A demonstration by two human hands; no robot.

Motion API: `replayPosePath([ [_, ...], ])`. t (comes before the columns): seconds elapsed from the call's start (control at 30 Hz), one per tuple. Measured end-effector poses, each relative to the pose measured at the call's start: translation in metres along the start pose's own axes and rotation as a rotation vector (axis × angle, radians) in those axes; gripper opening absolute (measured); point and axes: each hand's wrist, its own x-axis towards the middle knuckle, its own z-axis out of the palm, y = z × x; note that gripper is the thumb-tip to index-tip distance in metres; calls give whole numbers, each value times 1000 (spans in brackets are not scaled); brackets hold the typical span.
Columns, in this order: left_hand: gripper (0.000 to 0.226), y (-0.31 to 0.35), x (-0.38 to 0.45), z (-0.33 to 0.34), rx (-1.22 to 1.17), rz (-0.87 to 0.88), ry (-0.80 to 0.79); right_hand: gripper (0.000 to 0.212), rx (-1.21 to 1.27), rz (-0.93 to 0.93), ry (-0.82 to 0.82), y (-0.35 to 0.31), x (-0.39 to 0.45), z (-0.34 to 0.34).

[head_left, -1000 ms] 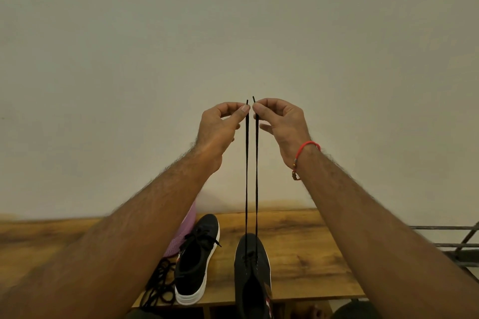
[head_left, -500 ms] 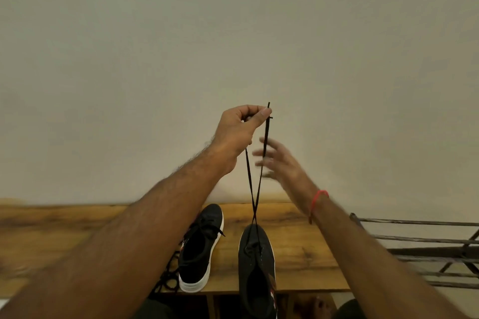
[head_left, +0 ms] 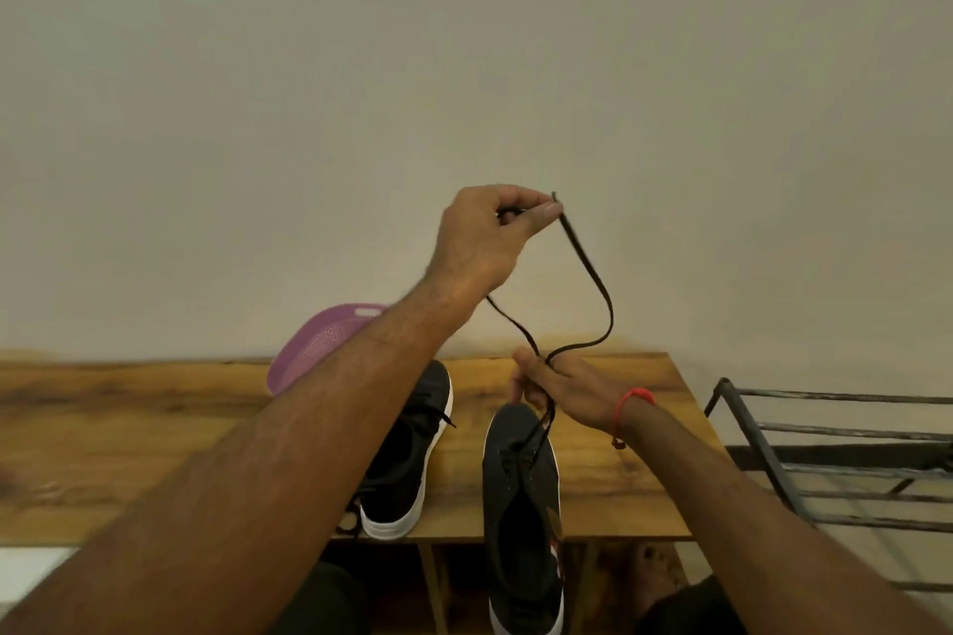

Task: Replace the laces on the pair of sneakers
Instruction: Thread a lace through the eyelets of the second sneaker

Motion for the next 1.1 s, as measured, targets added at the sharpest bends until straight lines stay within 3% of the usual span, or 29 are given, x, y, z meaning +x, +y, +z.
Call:
replayPosePath([
  [0.13, 21, -62, -13, -5, 224, -141, 45, 65, 324, 23, 12, 20, 2, 14],
  [0.23, 45, -116, -40, 7, 489, -360, -144, 64, 618, 108, 119, 33, 8, 25],
  [0.3, 51, -143, -70, 22, 573, -383, -213, 62, 790, 167, 197, 40, 15, 29],
  [0.43, 46, -178, -117, 52, 423, -350, -372, 60, 959, 267, 284, 47, 30, 36],
  [0.57, 10, -192, -117, 59, 277, -370, -294, 69, 786, 378, 276, 54, 42, 31],
  [0.63, 11, -196, -107, 53, 208, -391, -307, 68, 767, 447, 298, 64, 42, 20],
  [0.73, 16, -198, -97, 44, 98, -398, -446, 55, 931, 497, 309, 77, 40, 12],
  [0.8, 35, -198, -99, 50, 158, -379, -598, 47, 1036, 486, 304, 81, 40, 16],
  [0.87, 25, -199, -105, 62, 248, -331, -698, 44, 1127, 452, 304, 82, 41, 21],
  [0.9, 10, -197, -108, 67, 280, -314, -697, 44, 1153, 444, 319, 81, 41, 21],
  [0.97, 9, -195, -110, 70, 263, -327, -632, 45, 1111, 469, 378, 81, 41, 18],
  [1.1, 16, -188, -99, 53, -209, -566, -442, 71, 837, 635, 364, 88, 29, 8],
])
